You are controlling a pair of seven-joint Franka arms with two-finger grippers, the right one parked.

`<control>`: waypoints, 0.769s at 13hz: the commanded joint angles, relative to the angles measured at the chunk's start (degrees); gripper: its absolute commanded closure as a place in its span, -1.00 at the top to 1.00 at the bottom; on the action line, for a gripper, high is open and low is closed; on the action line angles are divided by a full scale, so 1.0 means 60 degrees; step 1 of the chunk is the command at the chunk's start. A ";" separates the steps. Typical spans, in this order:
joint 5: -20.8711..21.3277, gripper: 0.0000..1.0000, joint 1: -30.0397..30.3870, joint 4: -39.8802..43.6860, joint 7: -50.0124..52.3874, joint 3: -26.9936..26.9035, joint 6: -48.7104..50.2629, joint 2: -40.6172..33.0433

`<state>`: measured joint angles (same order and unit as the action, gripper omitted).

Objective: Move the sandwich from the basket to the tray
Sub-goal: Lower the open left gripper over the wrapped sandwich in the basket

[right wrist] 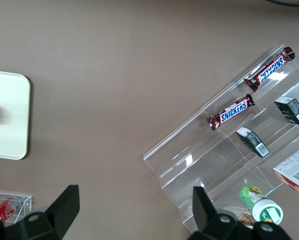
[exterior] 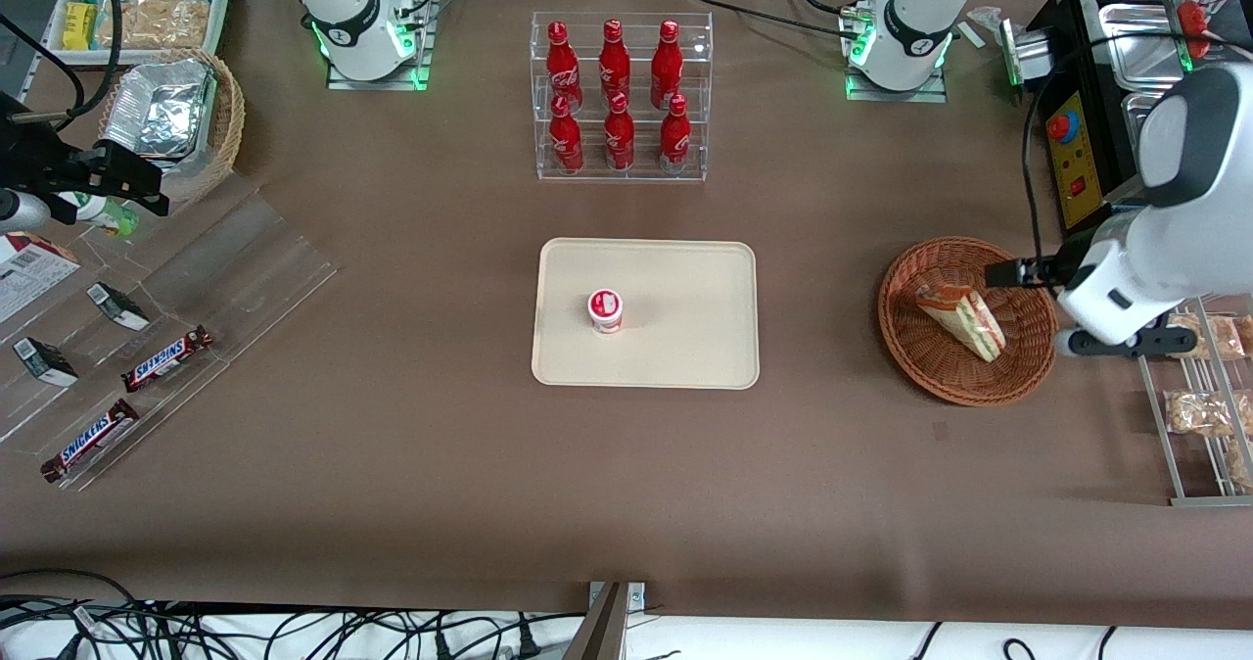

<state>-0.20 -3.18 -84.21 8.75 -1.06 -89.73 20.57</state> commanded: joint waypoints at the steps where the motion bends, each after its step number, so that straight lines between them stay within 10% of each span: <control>1: 0.0223 1.00 0.0002 -0.0129 0.1580 -0.0014 -0.0671 0.0511; 10: 0.1849 1.00 0.0046 -0.2780 0.5217 0.0059 -0.3719 0.0674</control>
<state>9.04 -2.56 -97.31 36.05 -0.78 -109.24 26.10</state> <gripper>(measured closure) 0.000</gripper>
